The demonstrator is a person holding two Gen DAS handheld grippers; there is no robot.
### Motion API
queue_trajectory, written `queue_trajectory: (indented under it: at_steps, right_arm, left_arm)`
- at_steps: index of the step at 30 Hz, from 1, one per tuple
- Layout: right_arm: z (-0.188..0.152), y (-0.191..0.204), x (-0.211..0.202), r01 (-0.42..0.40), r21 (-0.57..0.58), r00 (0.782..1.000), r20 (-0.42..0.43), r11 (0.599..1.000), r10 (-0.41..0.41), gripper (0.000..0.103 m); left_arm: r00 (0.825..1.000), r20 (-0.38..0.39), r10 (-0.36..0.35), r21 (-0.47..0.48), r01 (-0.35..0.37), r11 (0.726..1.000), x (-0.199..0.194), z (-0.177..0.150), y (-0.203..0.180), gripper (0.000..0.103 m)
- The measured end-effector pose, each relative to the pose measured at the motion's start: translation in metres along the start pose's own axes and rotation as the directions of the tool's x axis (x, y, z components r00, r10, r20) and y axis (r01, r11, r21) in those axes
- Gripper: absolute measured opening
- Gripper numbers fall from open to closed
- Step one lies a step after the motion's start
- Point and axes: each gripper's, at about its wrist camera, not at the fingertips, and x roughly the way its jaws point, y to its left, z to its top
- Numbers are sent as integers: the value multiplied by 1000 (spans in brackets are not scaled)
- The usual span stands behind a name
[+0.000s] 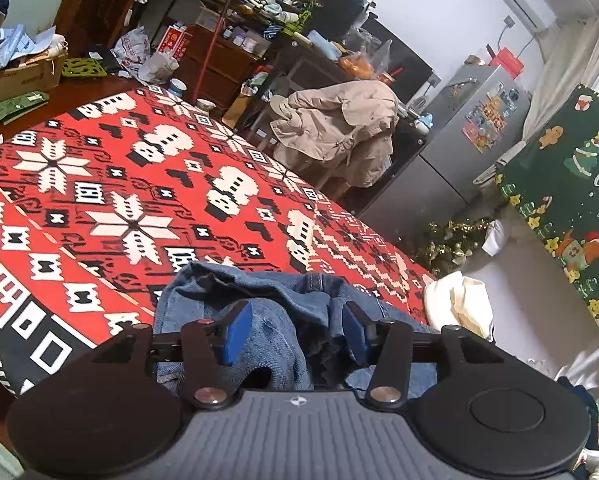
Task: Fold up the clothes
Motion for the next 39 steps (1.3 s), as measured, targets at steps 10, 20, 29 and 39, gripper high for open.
queue_trajectory:
  at_steps: [10, 20, 29, 39]
  right_arm:
    - [41, 14, -24, -83, -22, 991, 106, 996, 85, 5]
    - [156, 75, -3, -99, -174, 975, 181, 980, 131, 5]
    - [250, 113, 49, -13, -164, 967, 249, 986, 54, 8]
    - [246, 87, 58, -37, -163, 978, 198, 986, 70, 32]
  left_arm:
    - [1000, -11, 10, -20, -10, 1000, 4, -1, 8, 50]
    - [999, -17, 33, -21, -34, 999, 6, 0, 15, 50]
    - [999, -22, 50, -13, -50, 999, 13, 6, 18, 50]
    - [997, -51, 53, 15, -53, 998, 20, 10, 13, 50]
